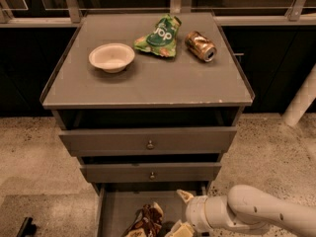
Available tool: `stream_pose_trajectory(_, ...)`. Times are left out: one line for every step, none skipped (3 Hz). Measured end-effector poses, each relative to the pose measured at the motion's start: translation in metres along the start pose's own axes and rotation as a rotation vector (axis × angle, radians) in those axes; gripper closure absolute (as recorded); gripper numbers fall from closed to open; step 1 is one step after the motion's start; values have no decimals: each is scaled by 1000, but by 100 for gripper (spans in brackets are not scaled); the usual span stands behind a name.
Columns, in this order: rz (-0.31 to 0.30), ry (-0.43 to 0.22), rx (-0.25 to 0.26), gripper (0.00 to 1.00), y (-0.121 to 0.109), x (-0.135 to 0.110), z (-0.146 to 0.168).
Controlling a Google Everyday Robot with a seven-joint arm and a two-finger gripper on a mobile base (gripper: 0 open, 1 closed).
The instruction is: Pick brown chip bag from bottom drawer and place on counter
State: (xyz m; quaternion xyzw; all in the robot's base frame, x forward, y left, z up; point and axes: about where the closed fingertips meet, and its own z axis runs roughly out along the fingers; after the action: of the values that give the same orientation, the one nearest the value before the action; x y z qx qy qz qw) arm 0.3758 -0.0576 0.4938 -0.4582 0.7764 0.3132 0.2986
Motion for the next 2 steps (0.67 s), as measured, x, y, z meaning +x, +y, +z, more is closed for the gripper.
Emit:
stream_pose_trajectory(11, -10, 2, 0, -1, 4, 4)
stream_pose_trajectory(-10, -41, -3, 0, -12, 10, 22)
